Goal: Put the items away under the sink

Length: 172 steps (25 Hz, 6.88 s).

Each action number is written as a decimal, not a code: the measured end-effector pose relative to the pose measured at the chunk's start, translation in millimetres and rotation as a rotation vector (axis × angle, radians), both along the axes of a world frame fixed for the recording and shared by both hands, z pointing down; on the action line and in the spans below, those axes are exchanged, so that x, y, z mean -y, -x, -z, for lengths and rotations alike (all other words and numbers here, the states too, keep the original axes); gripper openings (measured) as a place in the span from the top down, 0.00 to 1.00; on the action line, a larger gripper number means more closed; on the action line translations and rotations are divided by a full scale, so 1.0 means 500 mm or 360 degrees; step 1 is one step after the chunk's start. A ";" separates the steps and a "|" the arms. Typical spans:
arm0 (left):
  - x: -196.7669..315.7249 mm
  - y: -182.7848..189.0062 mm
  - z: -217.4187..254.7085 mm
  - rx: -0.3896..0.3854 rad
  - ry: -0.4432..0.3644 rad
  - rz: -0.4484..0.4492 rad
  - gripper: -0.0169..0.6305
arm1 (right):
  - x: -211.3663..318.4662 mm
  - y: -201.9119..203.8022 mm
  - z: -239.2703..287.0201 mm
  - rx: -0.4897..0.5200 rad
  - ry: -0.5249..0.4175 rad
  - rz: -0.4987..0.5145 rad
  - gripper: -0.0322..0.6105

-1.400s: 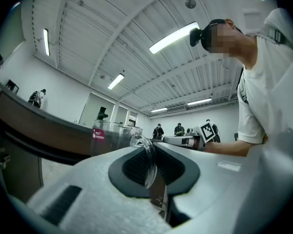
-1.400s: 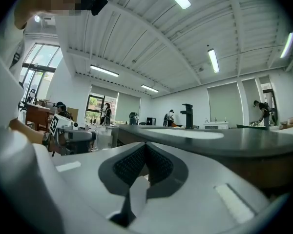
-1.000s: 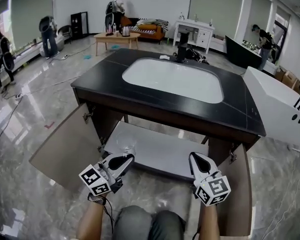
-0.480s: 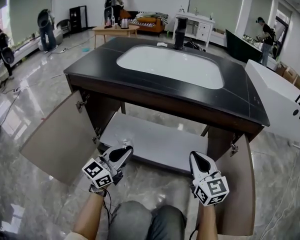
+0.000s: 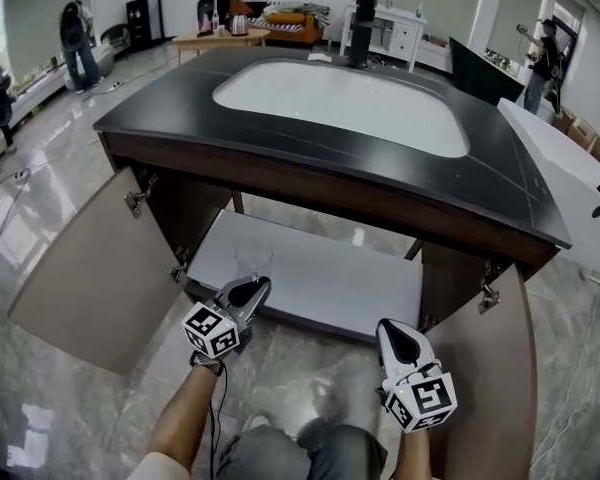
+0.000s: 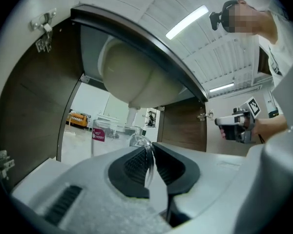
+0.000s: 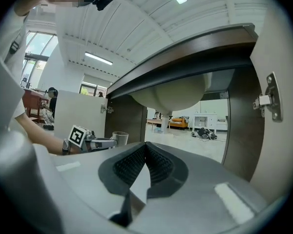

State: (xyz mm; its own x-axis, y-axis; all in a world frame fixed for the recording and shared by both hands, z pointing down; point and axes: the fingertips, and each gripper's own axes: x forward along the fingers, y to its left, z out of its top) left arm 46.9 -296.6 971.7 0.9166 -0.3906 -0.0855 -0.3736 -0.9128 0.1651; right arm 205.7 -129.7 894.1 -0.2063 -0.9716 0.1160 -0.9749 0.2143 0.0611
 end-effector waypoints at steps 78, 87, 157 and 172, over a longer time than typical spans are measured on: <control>-0.001 0.053 -0.128 0.0624 0.0023 0.0266 0.96 | -0.039 0.032 0.007 0.0003 0.0072 0.0045 0.94; -0.096 0.092 0.042 0.0579 -0.0130 0.0383 0.96 | -0.068 0.053 0.058 -0.0052 0.0044 0.0083 0.94; -0.440 0.164 1.541 0.0417 -0.0419 0.0459 0.96 | -0.283 0.115 1.441 -0.0071 -0.0202 0.0149 0.94; -0.625 0.170 1.598 0.0387 -0.0478 0.0504 0.96 | -0.422 0.137 1.465 -0.0176 -0.0223 0.0230 0.94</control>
